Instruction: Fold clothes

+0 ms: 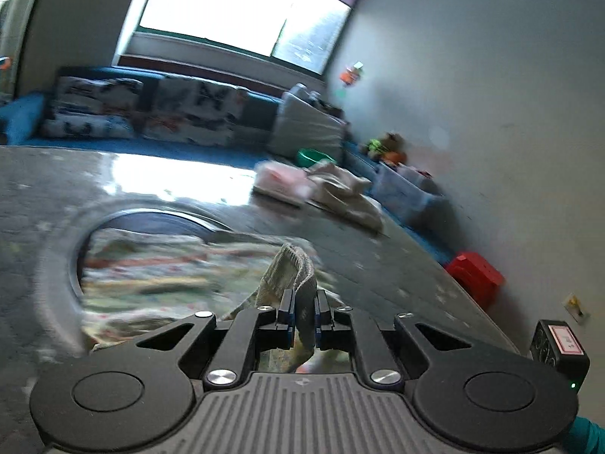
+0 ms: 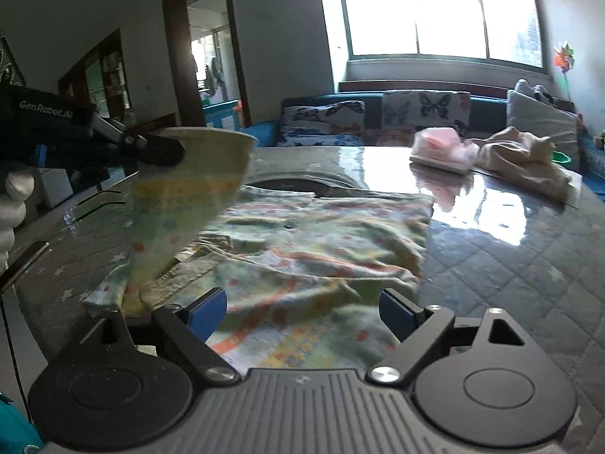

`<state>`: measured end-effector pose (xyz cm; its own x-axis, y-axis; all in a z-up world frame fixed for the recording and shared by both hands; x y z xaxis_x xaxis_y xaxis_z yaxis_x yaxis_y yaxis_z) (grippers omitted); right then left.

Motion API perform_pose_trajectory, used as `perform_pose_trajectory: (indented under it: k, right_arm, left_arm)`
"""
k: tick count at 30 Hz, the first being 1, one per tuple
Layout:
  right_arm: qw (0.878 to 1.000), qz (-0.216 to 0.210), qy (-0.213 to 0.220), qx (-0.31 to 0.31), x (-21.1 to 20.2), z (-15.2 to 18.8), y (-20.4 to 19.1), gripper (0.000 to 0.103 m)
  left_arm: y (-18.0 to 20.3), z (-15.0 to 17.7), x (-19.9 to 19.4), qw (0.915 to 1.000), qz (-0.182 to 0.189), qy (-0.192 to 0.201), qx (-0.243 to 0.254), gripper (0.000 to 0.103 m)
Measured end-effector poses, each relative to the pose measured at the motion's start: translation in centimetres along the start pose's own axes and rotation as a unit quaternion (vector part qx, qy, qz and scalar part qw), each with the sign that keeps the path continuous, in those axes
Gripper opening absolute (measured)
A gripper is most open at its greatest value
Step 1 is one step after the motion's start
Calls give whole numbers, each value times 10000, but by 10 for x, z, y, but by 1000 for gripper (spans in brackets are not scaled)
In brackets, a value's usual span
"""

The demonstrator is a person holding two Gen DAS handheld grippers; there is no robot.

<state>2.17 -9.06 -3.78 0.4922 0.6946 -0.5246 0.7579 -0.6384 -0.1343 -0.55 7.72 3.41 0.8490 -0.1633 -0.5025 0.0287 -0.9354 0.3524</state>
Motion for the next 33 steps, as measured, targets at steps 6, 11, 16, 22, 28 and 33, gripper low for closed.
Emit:
perform_pose_trajectory:
  k: [6, 11, 16, 22, 28, 33]
  right_arm:
    - [9993, 293, 63, 226, -6, 1, 18, 90]
    - [9982, 436, 120, 396, -8, -2, 27, 89]
    - [9991, 298, 121, 294, -2, -8, 19, 78]
    - [9997, -147, -161, 149, 22, -8, -5, 59]
    - [9986, -313, -424, -6, 38, 0, -21, 52]
    - [9984, -291, -463, -125, 37, 1, -25, 51]
  left_arm:
    - [15, 26, 26, 9986, 254, -433, 145, 29]
    - [14, 43, 26, 9968, 315, -633, 365, 35]
    - [-28, 51, 13, 9976, -116, -655, 192, 35]
    - [-92, 65, -6, 9934, -836, -733, -273, 35]
    - [-131, 79, -18, 9866, -1352, -813, -410, 35]
    - [-142, 69, -27, 9840, -1547, -707, -535, 33]
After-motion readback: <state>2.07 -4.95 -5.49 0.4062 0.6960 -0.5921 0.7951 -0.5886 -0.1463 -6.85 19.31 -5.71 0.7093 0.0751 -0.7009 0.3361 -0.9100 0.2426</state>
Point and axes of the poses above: each gripper's, at about its wrist camera, not at the fingertips, and x roughly the way its jaws point, y to its right, z to its underside, the point moved 8 cm from there along x, roughly the way its jaws point, and after that the axes turned 1 degree about -y, right-handed, at the moved point
